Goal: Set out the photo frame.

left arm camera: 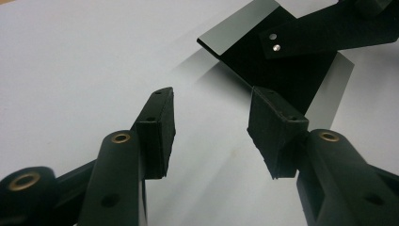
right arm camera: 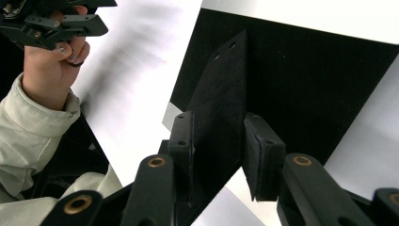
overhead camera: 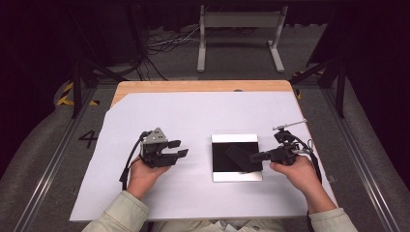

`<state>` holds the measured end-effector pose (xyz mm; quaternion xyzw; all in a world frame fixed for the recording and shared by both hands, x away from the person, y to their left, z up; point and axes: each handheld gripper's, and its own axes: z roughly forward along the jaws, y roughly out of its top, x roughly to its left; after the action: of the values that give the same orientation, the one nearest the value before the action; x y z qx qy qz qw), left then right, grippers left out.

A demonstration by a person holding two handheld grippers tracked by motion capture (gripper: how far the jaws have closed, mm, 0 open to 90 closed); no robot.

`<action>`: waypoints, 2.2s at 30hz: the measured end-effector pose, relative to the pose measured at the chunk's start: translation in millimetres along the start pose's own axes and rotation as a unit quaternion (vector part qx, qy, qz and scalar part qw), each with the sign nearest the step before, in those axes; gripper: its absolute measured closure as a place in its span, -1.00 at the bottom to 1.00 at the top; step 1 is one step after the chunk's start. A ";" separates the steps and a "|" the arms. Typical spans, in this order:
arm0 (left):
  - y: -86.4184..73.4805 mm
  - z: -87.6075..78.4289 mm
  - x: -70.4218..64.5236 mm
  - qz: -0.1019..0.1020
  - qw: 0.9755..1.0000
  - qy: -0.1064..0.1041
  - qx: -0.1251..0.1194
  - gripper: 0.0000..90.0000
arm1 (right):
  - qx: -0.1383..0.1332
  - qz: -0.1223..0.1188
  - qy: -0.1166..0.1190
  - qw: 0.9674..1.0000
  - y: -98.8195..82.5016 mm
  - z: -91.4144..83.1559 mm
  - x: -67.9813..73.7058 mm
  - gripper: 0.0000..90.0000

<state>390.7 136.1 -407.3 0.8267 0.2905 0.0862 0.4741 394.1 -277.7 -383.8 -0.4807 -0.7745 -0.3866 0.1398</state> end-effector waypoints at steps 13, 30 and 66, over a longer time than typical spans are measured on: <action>0.0 -0.8 -0.6 0.000 1.000 0.003 -0.003 0.15 | 0.002 -0.023 0.007 1.000 0.1 -5.6 7.7 0.71; 0.1 -1.2 -1.0 0.001 1.000 0.004 -0.004 0.15 | -0.006 -0.041 0.062 0.997 0.6 -10.0 18.6 0.92; -0.3 0.5 -1.5 0.002 1.000 0.002 -0.001 0.15 | -0.162 -0.103 0.038 0.981 -1.8 -18.1 25.0 0.95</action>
<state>389.5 135.0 -407.6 0.8266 0.2901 0.0893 0.4739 377.3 -275.5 -358.0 -0.3999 -0.7411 -0.5371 0.0486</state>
